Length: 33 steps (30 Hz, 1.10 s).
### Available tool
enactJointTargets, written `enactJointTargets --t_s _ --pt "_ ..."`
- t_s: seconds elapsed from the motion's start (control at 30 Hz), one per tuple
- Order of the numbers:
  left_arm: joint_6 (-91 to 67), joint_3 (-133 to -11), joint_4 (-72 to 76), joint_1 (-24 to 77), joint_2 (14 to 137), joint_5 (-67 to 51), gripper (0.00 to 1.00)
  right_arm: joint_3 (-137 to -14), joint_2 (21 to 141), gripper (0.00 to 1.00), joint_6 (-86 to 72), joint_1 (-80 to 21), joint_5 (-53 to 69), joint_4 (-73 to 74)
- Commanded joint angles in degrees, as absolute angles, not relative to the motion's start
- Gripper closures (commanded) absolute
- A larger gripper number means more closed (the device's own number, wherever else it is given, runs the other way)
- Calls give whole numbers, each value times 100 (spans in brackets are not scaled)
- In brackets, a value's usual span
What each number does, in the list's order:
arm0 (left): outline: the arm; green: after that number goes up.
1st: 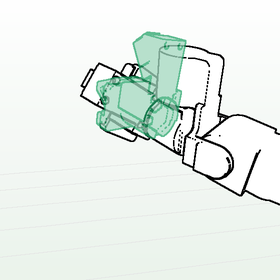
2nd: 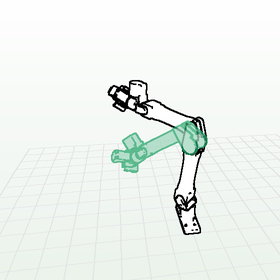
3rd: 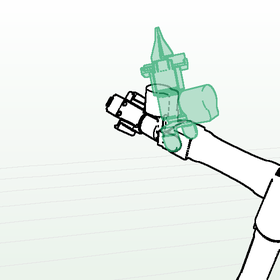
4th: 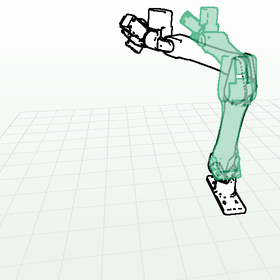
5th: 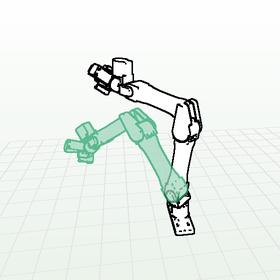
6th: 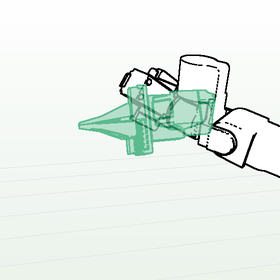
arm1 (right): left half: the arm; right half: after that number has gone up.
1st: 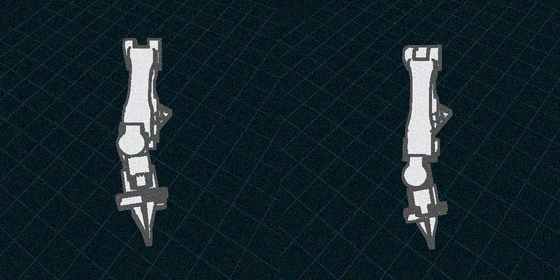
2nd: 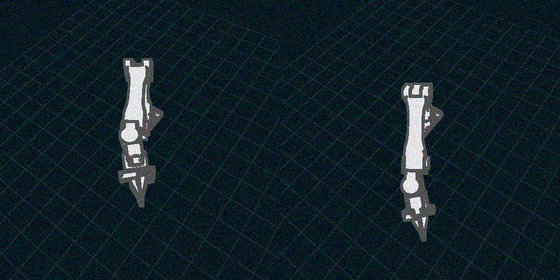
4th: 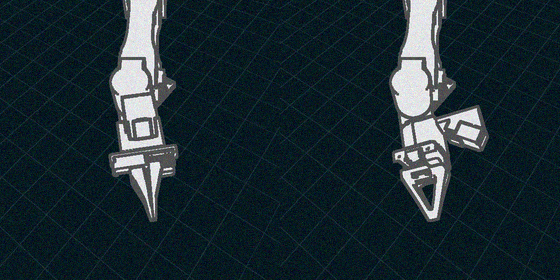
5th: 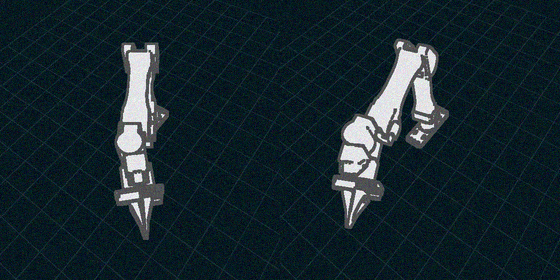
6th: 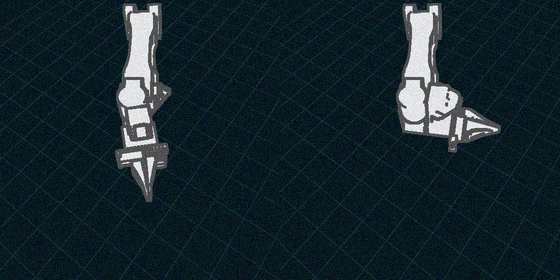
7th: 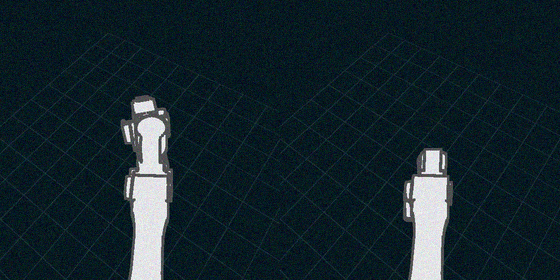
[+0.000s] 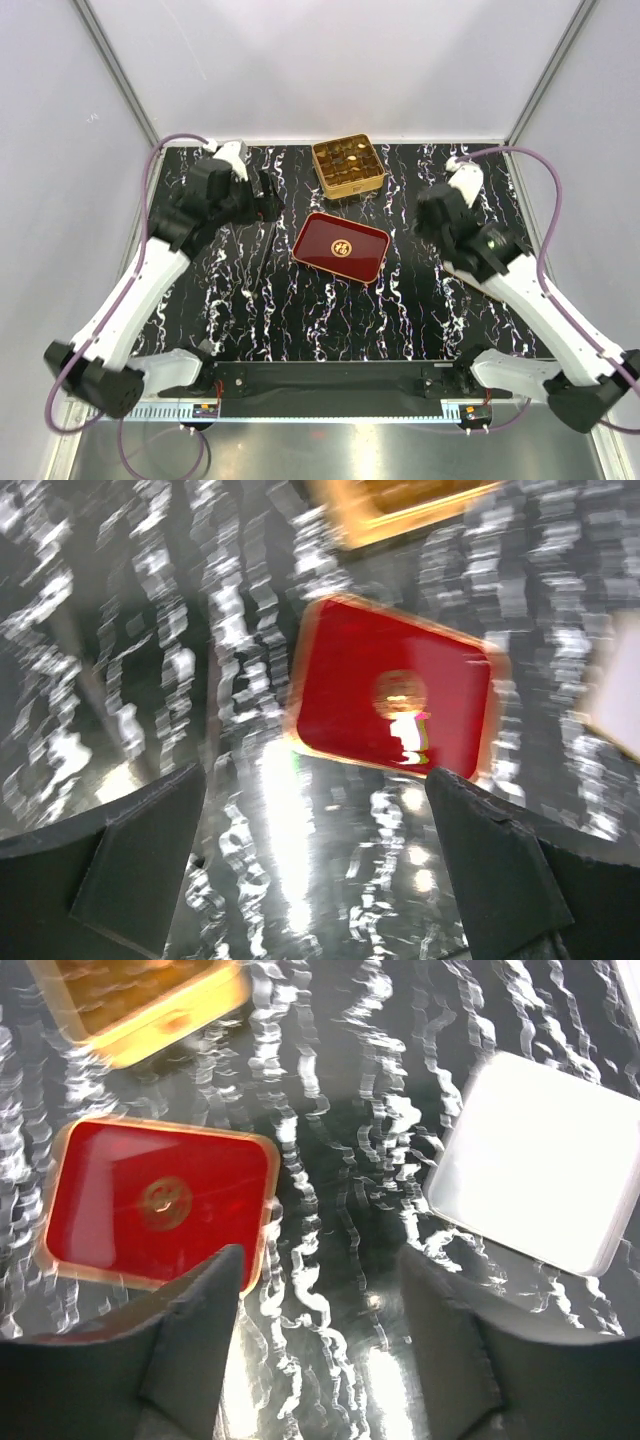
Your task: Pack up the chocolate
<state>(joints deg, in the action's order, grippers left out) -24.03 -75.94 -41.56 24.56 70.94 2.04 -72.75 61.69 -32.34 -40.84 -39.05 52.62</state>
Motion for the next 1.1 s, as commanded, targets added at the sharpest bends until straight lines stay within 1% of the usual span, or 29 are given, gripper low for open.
enactJointTargets --t_s 0.0,0.03,0.17,0.27,0.37,0.47,0.53,0.57,0.67,0.77,0.87,1.07 --pt "-2259 -6763 -3359 2549 6532 -808 1 -7550 6493 34 -2892 -2896 -3086 4992" --pt "-2276 -6620 -3244 2549 6226 -861 1 -7567 6591 38 -2892 -2735 -2981 5001" --pt "-2277 -6144 -3059 2549 5731 -1212 1 -7550 7092 46 -2962 -2119 -2717 4940" --pt "-2268 -5854 -2989 2549 5451 -1415 1 -7462 7540 48 -2997 -1671 -2392 4764" --pt "-2311 -5652 -3032 2558 5318 -1004 1 -7374 8093 52 -2944 -1144 -2032 4588" --pt "-2364 -5520 -3050 2549 5309 -730 1 -7269 8401 53 -2900 -592 -1697 4421" --pt "-2364 -5476 -3015 2549 5309 -799 1 -7181 8622 54 -2988 -344 -1600 4325" --pt "-2373 -5432 -2980 2549 5317 -1017 1 -7024 8726 54 -3014 -177 -1513 4237" --pt "-2312 -5326 -2874 2549 5370 -1571 1 -6786 8955 53 -3190 -88 -1398 3903" --pt "-2241 -5274 -2830 2558 5318 -1704 1 -6802 9534 54 -3217 -88 -1300 3648" --pt "-2268 -5238 -2760 2549 5212 -1696 1 -6890 9930 55 -3287 -70 -1327 3516" --pt "-2127 -5291 -2909 2549 5308 -1600 1 -6838 10309 56 -3357 -26 -1310 3217"
